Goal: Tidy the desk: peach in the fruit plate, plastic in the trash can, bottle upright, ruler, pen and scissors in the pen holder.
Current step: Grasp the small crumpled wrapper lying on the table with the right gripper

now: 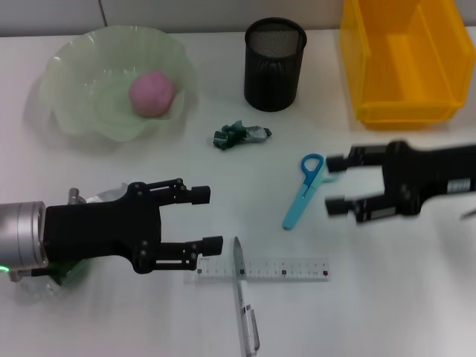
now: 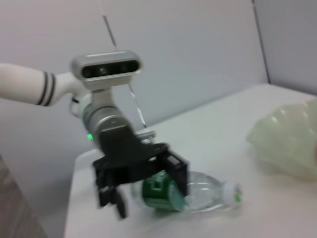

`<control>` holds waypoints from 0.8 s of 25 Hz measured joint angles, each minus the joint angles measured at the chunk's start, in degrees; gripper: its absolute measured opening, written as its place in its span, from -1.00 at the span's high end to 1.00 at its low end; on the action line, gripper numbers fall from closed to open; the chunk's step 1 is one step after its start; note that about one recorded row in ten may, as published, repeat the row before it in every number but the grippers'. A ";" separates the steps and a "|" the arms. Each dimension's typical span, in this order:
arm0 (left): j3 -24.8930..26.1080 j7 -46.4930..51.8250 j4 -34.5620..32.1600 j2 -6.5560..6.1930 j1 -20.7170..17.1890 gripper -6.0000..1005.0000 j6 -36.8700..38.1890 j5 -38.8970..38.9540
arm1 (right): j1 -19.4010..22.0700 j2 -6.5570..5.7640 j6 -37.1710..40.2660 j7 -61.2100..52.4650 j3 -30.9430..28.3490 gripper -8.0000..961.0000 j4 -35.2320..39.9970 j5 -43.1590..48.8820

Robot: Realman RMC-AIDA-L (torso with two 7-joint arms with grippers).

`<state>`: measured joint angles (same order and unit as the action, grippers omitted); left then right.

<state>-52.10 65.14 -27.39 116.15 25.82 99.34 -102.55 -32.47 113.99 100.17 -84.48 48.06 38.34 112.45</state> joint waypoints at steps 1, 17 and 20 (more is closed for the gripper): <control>-0.02 -0.75 0.12 0.09 0.05 -0.59 -0.13 -0.55 | -0.75 -0.39 -0.03 -3.33 0.11 -0.72 1.89 0.53; -0.01 -1.86 0.39 0.85 -0.05 -0.59 -0.89 -1.61 | -27.80 -0.23 -4.16 -28.11 3.79 -0.72 10.54 30.57; -0.01 -1.87 0.42 0.95 -0.08 -0.59 -0.98 -1.61 | -29.00 1.60 -7.83 -28.10 9.50 -0.72 10.23 31.92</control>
<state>-52.12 63.28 -26.97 117.10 25.75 98.36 -104.16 -61.47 115.60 92.35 -112.59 57.56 48.57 144.37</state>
